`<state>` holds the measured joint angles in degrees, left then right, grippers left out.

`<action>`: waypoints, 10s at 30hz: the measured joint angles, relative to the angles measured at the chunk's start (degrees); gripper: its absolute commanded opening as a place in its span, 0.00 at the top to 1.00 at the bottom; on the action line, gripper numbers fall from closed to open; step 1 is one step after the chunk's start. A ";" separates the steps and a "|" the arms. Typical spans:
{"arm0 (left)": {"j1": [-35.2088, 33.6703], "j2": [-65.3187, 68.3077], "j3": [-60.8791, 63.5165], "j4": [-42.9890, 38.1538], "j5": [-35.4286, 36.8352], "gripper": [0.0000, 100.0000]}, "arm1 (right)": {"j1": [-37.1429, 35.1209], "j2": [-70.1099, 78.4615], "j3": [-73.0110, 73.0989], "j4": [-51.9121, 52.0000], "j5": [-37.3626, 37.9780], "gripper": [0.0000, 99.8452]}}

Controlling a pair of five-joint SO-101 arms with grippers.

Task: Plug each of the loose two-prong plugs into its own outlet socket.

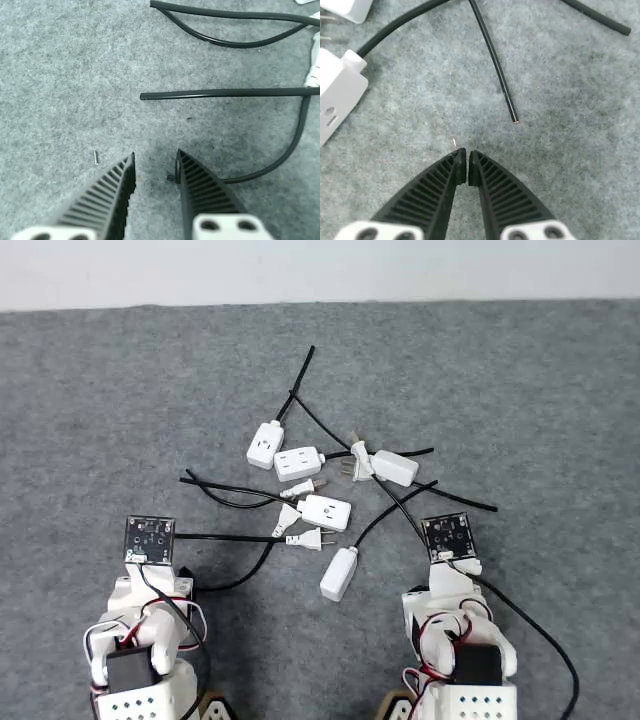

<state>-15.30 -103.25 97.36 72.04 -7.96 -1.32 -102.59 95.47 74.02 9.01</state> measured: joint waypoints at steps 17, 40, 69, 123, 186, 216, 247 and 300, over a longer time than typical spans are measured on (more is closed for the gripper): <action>0.00 0.00 0.00 0.00 0.00 0.87 | 0.00 0.00 0.00 0.00 0.00 0.99; 19.08 5.27 -19.25 -6.33 9.23 0.87 | 6.95 -0.35 0.00 -3.08 0.00 0.98; 50.11 86.59 -46.51 -22.95 30.77 0.70 | 17.23 -0.35 0.00 -5.19 18.11 0.98; 34.29 42.29 -37.27 -2.02 20.57 0.99 | 17.23 -0.35 0.00 -5.19 18.11 0.98; 42.37 33.67 -13.98 -8.00 18.11 0.76 | 17.23 -0.35 0.00 -5.19 18.11 0.98; 41.58 95.56 -43.60 -10.99 20.84 0.97 | 17.23 -0.35 0.00 -5.19 18.11 0.98; 37.80 59.16 -23.74 -16.53 32.00 0.98 | 17.23 -0.35 0.00 -5.19 18.11 0.98; -6.33 57.05 -26.46 -21.01 10.46 0.62 | -8.09 31.21 -22.86 -15.03 15.82 0.97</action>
<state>-21.63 -46.20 70.90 51.03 2.51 -9.41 -71.38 72.62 58.99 24.84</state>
